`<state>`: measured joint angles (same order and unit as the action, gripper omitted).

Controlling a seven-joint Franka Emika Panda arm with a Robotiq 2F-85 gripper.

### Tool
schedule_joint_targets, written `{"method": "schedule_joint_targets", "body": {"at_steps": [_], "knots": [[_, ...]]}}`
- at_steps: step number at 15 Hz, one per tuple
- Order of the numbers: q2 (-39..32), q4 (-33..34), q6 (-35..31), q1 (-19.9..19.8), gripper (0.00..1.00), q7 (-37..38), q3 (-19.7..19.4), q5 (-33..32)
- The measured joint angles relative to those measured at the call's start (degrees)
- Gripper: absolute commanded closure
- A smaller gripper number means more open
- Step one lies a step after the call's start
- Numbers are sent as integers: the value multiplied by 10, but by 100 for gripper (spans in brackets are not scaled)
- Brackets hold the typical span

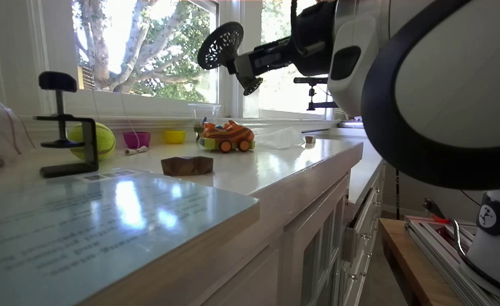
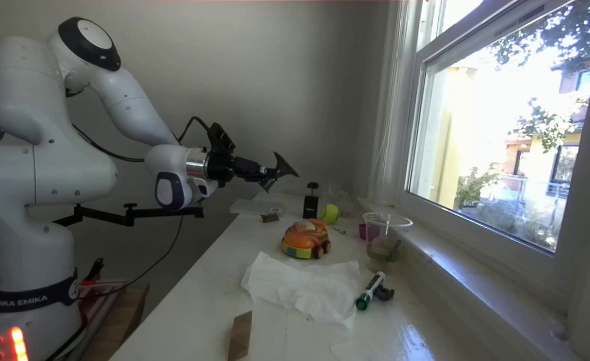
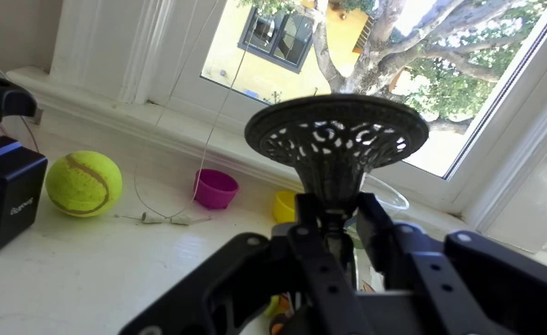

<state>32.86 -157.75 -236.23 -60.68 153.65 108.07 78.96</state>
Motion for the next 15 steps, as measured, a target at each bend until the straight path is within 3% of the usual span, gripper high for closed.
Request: {"method": "schedule_joint_targets", "body": {"at_steps": [1, 2, 6, 7, 12, 15], "knots": [[0, 0, 3, 0, 93, 0, 0, 0], [0, 0, 5, 0, 71, 0, 0, 0], [0, 0, 5, 0, 71, 0, 0, 0], [0, 0, 5, 0, 93, 0, 0, 0], [0, 0, 12, 1, 93, 0, -5, 0], [-1, 0, 17, -16, 93, -5, -45, -4]]}}
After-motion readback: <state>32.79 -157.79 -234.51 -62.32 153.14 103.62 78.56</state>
